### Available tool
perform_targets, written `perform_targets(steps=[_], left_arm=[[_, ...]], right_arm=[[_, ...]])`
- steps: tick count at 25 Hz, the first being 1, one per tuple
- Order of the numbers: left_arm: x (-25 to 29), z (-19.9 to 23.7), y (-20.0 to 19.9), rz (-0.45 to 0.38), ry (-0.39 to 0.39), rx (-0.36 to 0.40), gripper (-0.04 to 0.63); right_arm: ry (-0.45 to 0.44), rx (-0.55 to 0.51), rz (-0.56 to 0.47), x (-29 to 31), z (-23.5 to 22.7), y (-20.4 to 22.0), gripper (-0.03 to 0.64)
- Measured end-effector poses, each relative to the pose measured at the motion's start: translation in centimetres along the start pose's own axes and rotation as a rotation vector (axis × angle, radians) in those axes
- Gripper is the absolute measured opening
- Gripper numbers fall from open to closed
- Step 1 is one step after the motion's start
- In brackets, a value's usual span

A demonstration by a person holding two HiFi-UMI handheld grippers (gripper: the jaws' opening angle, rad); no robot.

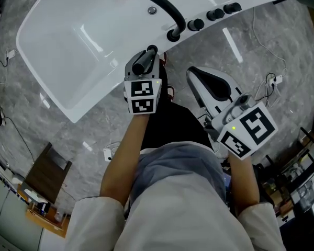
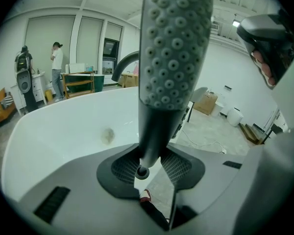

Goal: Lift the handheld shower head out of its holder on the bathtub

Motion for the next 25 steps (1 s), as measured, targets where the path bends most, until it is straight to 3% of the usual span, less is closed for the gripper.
perform_targets(steps=[5,11,25], left_arm=[[-0.4,0.4,-0.6,-0.005,-0.001,-0.01,0.138],[-1.8,1.0,-1.5,-0.024,-0.001,-0.024,0.138],[-6.0,2.0,-3.1,-0.067,0.011,-0.059,0.138]], right_arm=[[-0.04,0.006,-0.004,-0.3,0.0,-0.8,0.018],[-0.011,-0.06,0.0,-0.7,0.7,-1.5,0.02],[-0.017,-0.049,-0.066,-1.3,3.5,-1.4,0.02]])
Point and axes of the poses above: the fingertips, and each gripper's own axes: x forward along the fingers, z to its left, y out of its underside, the point moved 5 cm from there along -x, backward along the fingers, and after that the axes turned 9 degrees about -y, right-handed, at the moved point
